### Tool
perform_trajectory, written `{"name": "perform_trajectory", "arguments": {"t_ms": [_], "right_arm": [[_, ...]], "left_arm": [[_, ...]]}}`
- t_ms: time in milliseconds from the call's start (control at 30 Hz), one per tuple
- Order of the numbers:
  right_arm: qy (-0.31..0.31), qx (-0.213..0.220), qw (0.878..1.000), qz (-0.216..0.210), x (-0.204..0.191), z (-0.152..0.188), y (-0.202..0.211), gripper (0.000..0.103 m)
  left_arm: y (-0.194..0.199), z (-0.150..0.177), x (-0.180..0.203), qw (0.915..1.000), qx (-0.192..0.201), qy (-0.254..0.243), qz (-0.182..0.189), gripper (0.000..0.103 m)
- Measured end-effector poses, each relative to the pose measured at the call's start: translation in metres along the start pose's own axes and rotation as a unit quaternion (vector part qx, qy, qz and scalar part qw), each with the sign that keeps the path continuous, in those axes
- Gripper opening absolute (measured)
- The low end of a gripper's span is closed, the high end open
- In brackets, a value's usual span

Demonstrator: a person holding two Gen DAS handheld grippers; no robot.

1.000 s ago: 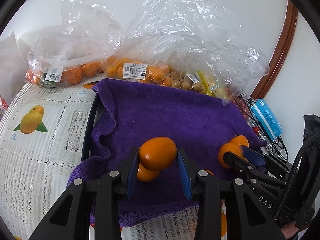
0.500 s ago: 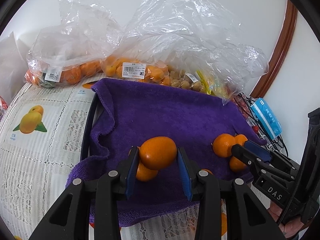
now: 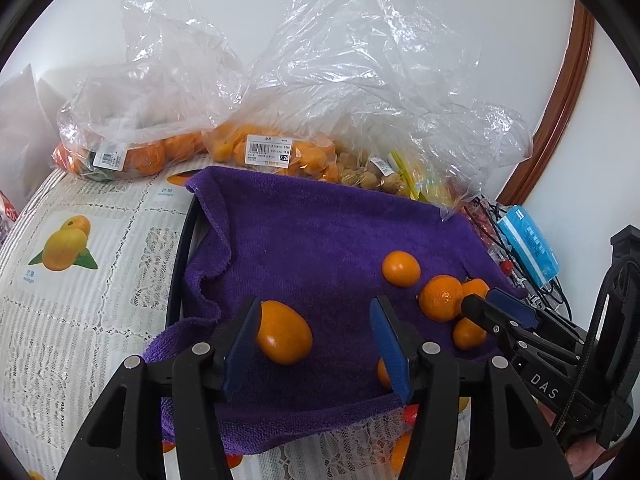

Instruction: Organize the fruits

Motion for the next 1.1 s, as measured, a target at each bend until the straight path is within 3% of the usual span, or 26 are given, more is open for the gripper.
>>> {"name": "perform_trajectory", "arguments": {"t_ms": [200, 400, 633, 1100], "right_arm": [[0.003, 0.009, 1.0, 0.006, -0.002, -0.001, 0.006, 0.044], [0.006, 0.034, 0.999, 0.005, -0.008, -0.003, 0.018, 0.045], [0.024, 0.053, 0.998, 0.018, -0.022, -0.004, 0.034, 0.053], [0.003, 0.067, 0.997, 0.046, -0.03, 0.015, 0.094, 0.054]], "left_arm": [[0.003, 0.0, 0.001, 1.0, -0.001, 0.002, 0.006, 0.054], [0.006, 0.001, 0.005, 0.9997, 0.014, -0.014, -0.012, 0.054], [0.009, 0.001, 0.005, 0.9993, 0.02, -0.015, -0.026, 0.054], [0.036, -0.001, 0.001, 0.9992, 0.037, -0.008, -0.01, 0.054]]}}
Point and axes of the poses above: each gripper's, at about its wrist camera, not at the fingertips, and y roughly against the way its jaws point, x to its right, z to its underside, the point moved 3 cm from there along -y, roughly the way its jaws point, and after that the axes turned 10 degrees about -z, right-handed, at the moved point
